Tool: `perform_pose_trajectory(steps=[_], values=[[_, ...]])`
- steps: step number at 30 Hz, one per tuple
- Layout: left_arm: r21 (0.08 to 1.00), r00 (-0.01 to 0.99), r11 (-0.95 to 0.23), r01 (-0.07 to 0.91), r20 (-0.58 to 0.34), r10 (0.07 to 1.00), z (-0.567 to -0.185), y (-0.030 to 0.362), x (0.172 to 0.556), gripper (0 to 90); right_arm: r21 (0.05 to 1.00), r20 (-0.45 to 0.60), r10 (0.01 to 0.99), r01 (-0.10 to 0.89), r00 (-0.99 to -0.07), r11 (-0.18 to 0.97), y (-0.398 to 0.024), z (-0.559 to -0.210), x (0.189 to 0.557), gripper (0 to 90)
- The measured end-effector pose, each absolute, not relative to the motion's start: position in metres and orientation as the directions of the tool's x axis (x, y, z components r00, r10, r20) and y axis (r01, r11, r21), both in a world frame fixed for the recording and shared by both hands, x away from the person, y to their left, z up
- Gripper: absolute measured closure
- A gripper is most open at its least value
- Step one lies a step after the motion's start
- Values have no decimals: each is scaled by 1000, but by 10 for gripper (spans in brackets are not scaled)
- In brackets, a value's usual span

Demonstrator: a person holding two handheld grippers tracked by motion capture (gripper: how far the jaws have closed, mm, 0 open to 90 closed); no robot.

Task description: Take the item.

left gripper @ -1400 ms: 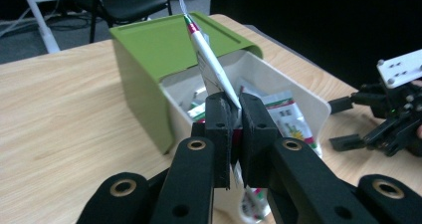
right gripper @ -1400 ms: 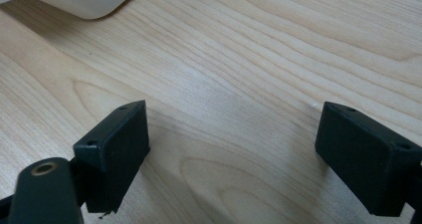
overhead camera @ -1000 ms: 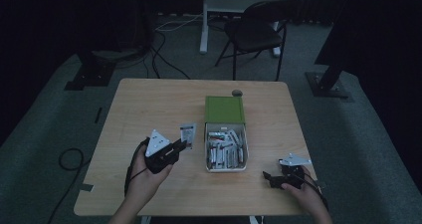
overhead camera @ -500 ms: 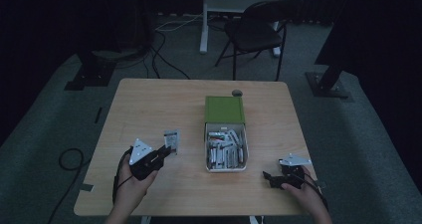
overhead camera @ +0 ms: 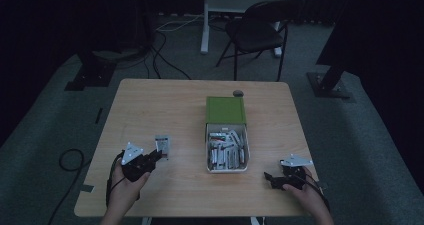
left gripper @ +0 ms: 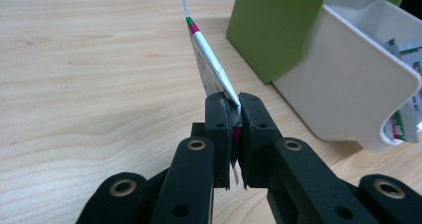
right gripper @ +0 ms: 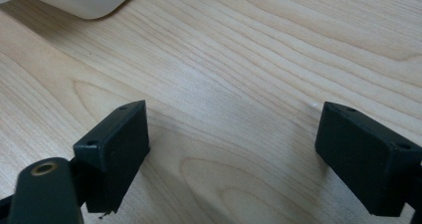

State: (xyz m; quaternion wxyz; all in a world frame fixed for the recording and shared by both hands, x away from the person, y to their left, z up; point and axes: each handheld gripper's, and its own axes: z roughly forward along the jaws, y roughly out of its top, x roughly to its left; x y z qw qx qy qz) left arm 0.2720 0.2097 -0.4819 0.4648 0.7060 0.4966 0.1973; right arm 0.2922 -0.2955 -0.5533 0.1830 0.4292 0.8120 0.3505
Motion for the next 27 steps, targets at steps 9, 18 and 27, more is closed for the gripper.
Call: perform_pose_trajectory(steps=[9,18,27], values=[[815,382,-65,576,-198,903,-497,226,275,847,725,7,827,572,-563,383,-295,-553,292,132],[803,351,-51,593,-202,914,-504,239,276,846,725,8,827,573,-562,383,-295,-553,292,132],[773,313,-45,632,-202,928,-513,250,279,839,725,8,827,573,-562,383,-295,-553,292,132]])
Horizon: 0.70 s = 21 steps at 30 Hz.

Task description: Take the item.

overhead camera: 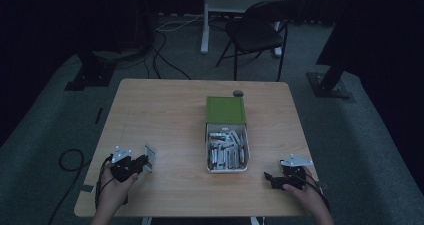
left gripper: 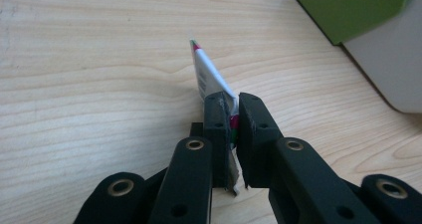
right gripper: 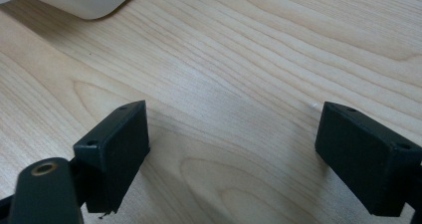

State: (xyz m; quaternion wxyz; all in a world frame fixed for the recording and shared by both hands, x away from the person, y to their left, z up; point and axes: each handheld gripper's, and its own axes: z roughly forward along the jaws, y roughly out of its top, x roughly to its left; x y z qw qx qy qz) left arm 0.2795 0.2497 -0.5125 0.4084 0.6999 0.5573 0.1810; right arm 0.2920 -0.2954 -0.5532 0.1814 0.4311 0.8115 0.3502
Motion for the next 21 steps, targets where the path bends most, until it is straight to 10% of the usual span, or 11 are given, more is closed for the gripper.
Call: perform_pose_trajectory(steps=[21], values=[[764,215,-7,645,-173,961,-525,275,285,714,725,8,827,573,-562,383,-295,-553,292,132]])
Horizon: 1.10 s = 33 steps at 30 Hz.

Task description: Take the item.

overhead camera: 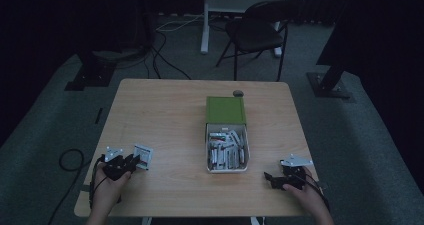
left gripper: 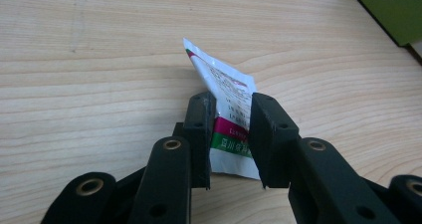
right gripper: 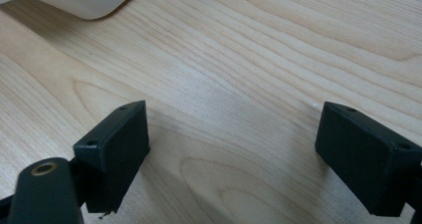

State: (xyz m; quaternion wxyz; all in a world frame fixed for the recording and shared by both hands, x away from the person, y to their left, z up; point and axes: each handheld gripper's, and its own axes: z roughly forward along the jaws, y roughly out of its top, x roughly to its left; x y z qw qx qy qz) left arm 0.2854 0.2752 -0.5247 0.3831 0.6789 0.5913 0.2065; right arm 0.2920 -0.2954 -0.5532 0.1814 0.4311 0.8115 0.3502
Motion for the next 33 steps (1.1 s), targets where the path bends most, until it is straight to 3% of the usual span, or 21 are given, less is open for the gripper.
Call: perform_pose_trajectory(steps=[4,13,33], values=[[766,181,8,643,-162,970,-525,283,284,713,725,8,827,573,-563,383,-295,-553,292,132],[783,206,1,622,-165,965,-522,284,280,670,725,7,827,573,-562,383,-295,-553,292,132],[830,460,-91,551,-212,862,-514,237,274,632,725,7,827,573,-563,383,-295,-553,292,132]])
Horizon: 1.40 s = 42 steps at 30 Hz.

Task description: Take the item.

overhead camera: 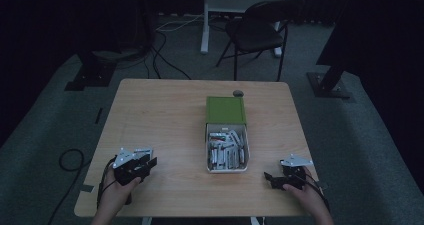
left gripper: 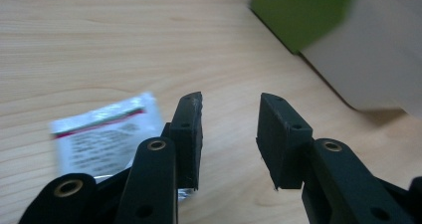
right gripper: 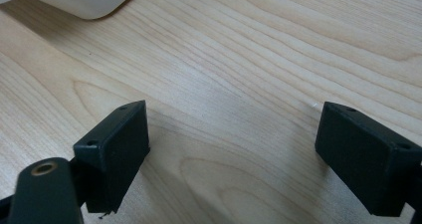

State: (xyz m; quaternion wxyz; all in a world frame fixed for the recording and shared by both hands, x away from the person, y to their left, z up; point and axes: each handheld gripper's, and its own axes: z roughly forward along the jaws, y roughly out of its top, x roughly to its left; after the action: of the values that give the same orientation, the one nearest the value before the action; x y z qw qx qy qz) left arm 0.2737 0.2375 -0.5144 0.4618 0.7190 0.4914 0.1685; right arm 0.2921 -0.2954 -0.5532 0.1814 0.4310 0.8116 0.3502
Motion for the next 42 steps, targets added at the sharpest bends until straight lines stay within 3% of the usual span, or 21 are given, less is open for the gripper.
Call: perform_pose_trajectory(steps=[16,24,28,30,38,42], values=[[841,694,-244,483,-197,693,-524,191,267,559,724,9,827,574,-562,382,-295,-553,292,131],[834,750,-300,463,-188,634,-525,180,266,416,724,9,827,575,-562,382,-295,-553,292,132],[853,791,-296,431,-198,579,-524,170,263,259,724,8,827,574,-562,383,-295,-553,292,131],[857,812,-329,396,-160,561,-524,165,260,182,725,7,821,568,-571,390,-295,-553,291,132],[836,844,-404,370,-121,523,-529,149,261,147,718,11,810,569,-586,401,-291,-552,287,132],[838,835,-399,372,-115,538,-530,143,265,147,758,53,781,534,-622,374,-284,-542,284,131]])
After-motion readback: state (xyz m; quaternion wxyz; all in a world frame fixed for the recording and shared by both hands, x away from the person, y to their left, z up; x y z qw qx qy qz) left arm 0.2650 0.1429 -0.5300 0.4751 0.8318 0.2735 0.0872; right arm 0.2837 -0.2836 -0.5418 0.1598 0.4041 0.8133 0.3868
